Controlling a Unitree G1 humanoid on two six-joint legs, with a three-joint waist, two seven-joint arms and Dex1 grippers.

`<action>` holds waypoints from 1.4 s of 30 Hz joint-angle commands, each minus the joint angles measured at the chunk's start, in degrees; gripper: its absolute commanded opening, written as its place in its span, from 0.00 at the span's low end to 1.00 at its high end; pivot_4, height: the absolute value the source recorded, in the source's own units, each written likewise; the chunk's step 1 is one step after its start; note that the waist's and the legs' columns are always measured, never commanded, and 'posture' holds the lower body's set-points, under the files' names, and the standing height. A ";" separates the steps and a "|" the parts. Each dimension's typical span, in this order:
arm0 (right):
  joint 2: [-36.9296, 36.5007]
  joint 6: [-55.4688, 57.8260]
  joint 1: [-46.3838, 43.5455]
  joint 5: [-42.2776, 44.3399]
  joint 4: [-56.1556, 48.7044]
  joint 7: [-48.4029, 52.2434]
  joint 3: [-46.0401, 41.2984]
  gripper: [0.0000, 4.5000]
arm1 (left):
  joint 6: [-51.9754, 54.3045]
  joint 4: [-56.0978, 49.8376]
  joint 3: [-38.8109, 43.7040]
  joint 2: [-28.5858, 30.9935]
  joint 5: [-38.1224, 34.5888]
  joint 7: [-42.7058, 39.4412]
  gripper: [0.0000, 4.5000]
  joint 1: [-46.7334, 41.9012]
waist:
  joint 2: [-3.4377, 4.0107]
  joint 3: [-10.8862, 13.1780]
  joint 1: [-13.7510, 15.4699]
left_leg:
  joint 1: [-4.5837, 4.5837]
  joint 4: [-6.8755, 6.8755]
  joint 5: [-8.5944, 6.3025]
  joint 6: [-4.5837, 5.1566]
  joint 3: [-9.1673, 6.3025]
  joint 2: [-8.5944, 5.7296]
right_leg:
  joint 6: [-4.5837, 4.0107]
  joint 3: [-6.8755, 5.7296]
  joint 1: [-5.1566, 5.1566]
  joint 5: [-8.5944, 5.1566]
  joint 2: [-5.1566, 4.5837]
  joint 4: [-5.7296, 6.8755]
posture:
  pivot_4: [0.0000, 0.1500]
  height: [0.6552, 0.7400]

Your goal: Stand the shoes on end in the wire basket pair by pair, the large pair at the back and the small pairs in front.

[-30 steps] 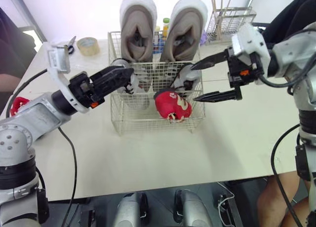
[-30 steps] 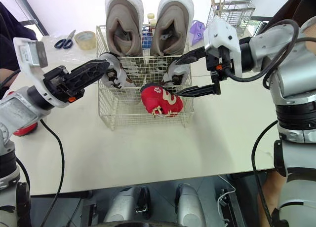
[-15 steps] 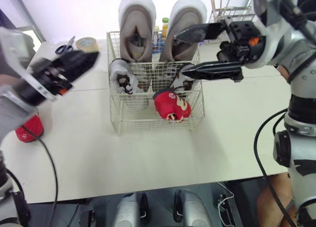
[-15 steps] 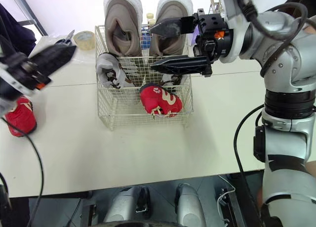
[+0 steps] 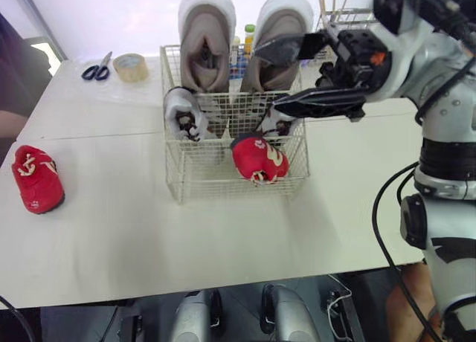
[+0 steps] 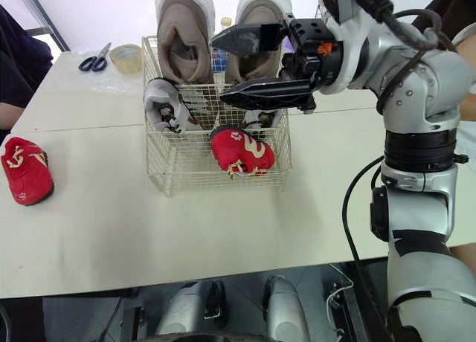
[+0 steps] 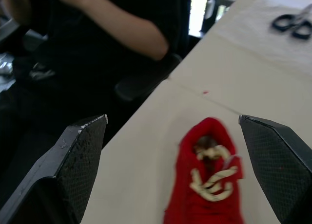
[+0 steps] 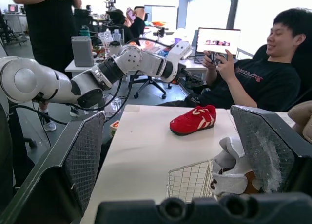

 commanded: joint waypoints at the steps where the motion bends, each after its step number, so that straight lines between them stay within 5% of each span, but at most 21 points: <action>1: -0.54 0.09 0.21 1.00 -2.24 -1.03 -1.60 0.99 | -4.50 7.74 -0.58 1.30 5.24 -5.45 1.00 -2.61 | 0.00 0.00 -0.03 | -0.03 0.00 0.00 0.00 0.01 -0.01 | -0.01 0.00 -0.03 0.01 -0.01 0.00 | 1.00 1.00; 10: -1.88 1.62 1.82 1.91 -5.28 -3.57 -2.57 0.99 | -11.81 29.75 -10.71 0.66 15.89 -20.62 1.00 -14.46 | -0.05 -0.02 -0.25 | -0.17 0.00 0.03 -0.02 0.33 0.05 | -0.05 0.01 -0.35 0.06 -0.01 0.09 | 1.00 1.00; 20: -3.47 1.97 2.72 1.90 -6.76 -5.17 -2.78 0.99 | -17.57 44.71 -13.91 -0.88 23.49 -24.21 1.00 -20.11 | -0.07 -0.04 -0.37 | -0.15 0.02 0.12 0.15 0.70 0.11 | -0.05 0.03 -0.45 0.07 0.00 0.16 | 1.00 1.00; 23: -3.75 1.72 2.81 1.72 -6.77 -5.32 -2.72 1.00 | -19.12 47.70 -14.25 -0.94 24.84 -25.39 0.80 -20.70 | -0.08 -0.04 -0.50 | -0.14 0.03 0.13 0.16 0.74 0.11 | -0.05 0.03 -0.45 0.07 0.00 0.16 | 1.00 1.00; 29: -3.94 1.06 2.74 1.03 -6.55 -5.63 -2.41 1.00 | -19.61 48.96 -13.75 -0.97 25.36 -26.71 0.14 -22.56 | -0.08 -0.04 -0.63 | -0.09 0.04 0.13 0.18 0.75 0.12 | -0.05 0.06 -0.51 0.07 0.00 0.24 | 1.00 1.00; 30: -3.99 0.97 2.77 0.93 -6.49 -5.61 -2.36 1.00 | -19.66 48.13 -13.56 -0.93 25.28 -26.85 0.02 -22.85 | -0.08 -0.04 -0.57 | -0.09 0.04 0.13 0.18 0.75 0.12 | -0.05 0.06 -0.52 0.07 0.00 0.25 | 1.00 1.00; 34: -4.08 0.27 2.80 0.16 -5.88 -5.28 -2.03 1.00 | -19.01 38.40 -10.94 -1.85 22.55 -27.09 0.01 -22.76 | -0.12 -0.04 -0.34 | -0.10 0.12 0.13 0.19 0.75 0.15 | -0.05 0.06 -0.51 0.07 0.00 0.31 | 1.00 1.00; 42: -3.95 -0.56 1.28 -1.42 -2.86 -4.25 -1.40 1.00 | -22.63 -11.48 -4.37 -16.89 12.52 -20.61 0.01 -21.25 | -0.82 -0.08 0.00 | -0.19 0.25 0.11 0.24 0.54 0.11 | -0.09 0.06 -0.40 0.11 -0.12 0.27 | 1.00 1.00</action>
